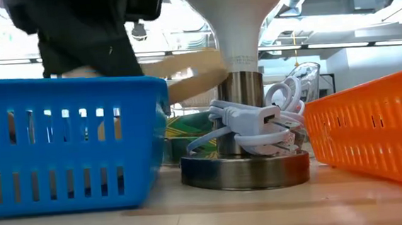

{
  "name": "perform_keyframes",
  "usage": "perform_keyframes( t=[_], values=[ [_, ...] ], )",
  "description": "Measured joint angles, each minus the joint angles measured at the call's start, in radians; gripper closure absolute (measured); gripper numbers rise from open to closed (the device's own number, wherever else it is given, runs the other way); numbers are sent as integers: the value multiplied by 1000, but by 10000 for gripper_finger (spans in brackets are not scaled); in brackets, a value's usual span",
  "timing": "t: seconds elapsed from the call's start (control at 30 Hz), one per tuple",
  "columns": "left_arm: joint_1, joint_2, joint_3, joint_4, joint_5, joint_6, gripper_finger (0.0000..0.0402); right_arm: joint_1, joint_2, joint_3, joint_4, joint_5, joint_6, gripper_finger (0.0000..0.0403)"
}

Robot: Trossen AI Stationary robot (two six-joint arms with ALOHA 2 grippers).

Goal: Pick & Place Office Desk Supplies
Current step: Put the brown rubberband into the blue bin

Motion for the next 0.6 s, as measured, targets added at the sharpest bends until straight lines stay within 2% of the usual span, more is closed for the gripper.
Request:
perform_keyframes(
  t=[0.23,0.4,0.6],
  values=[
    [-2,-75,0,-50,4,-1,400,0,0,0,0,0,-5,226],
    [-15,-129,1,-151,-2,-51,401,3,0,0,-7,1,-10,226],
    [-25,-127,1,-200,1,-112,401,24,0,0,-18,26,-20,226]
  ],
)
